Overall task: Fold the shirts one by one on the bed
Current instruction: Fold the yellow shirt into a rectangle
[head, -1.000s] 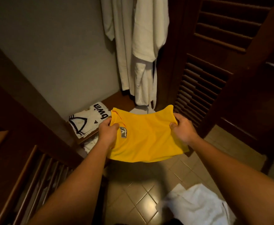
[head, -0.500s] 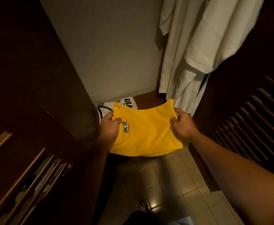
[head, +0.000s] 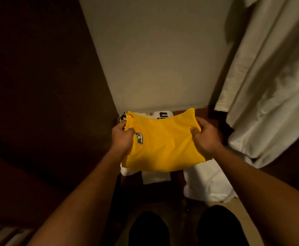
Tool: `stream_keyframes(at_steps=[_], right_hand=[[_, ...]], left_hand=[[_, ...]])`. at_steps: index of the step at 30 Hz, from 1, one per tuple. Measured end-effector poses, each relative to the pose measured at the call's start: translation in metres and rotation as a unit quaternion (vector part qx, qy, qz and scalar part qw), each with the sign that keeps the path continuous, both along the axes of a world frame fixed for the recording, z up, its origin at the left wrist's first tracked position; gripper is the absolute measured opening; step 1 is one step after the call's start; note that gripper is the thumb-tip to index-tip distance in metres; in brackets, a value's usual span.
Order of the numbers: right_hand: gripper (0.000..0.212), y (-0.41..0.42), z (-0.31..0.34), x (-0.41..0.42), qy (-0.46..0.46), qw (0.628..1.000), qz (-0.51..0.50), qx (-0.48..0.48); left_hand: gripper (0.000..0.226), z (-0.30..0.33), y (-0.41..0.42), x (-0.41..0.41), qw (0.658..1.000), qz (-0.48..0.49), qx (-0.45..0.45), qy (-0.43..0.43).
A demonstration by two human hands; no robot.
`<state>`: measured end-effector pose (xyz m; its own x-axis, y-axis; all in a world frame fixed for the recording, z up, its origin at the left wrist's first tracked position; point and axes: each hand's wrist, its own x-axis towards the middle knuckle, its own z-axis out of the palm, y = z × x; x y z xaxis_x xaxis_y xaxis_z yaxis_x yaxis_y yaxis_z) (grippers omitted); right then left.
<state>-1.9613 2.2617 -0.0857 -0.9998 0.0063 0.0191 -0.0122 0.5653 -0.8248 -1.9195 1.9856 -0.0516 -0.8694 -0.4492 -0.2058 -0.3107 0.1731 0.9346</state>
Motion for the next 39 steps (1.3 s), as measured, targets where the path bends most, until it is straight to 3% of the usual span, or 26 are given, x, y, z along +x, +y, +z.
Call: stream_keyframes(at_steps=[6, 10, 23, 32, 36, 39], right_hand=[[0.040, -0.011, -0.135, -0.064, 0.034, 0.997, 0.001, -0.074], [0.040, -0.016, -0.173, -0.097, 0.067, 0.994, 0.010, -0.091], [0.035, -0.073, -0.158, -0.204, 0.079, 0.987, -0.001, -0.137], [0.037, -0.092, -0.193, -0.254, 0.020, 0.991, -0.019, -0.135], [0.031, -0.088, -0.223, -0.255, -0.078, 0.992, -0.033, -0.096], [0.046, -0.082, -0.240, -0.253, -0.128, 0.990, -0.021, -0.055]], left_hand=[[0.032, -0.117, -0.008, -0.058, 0.998, 0.031, 0.028, 0.050], [0.036, -0.155, -0.013, -0.088, 0.994, 0.043, 0.050, 0.089], [0.030, -0.155, -0.079, -0.181, 0.993, 0.067, -0.023, 0.097], [0.018, -0.205, -0.111, -0.234, 0.992, 0.081, -0.047, 0.078], [0.042, -0.240, -0.120, -0.234, 0.996, 0.073, -0.027, -0.047], [0.051, -0.265, -0.122, -0.229, 0.995, 0.053, -0.052, -0.067]])
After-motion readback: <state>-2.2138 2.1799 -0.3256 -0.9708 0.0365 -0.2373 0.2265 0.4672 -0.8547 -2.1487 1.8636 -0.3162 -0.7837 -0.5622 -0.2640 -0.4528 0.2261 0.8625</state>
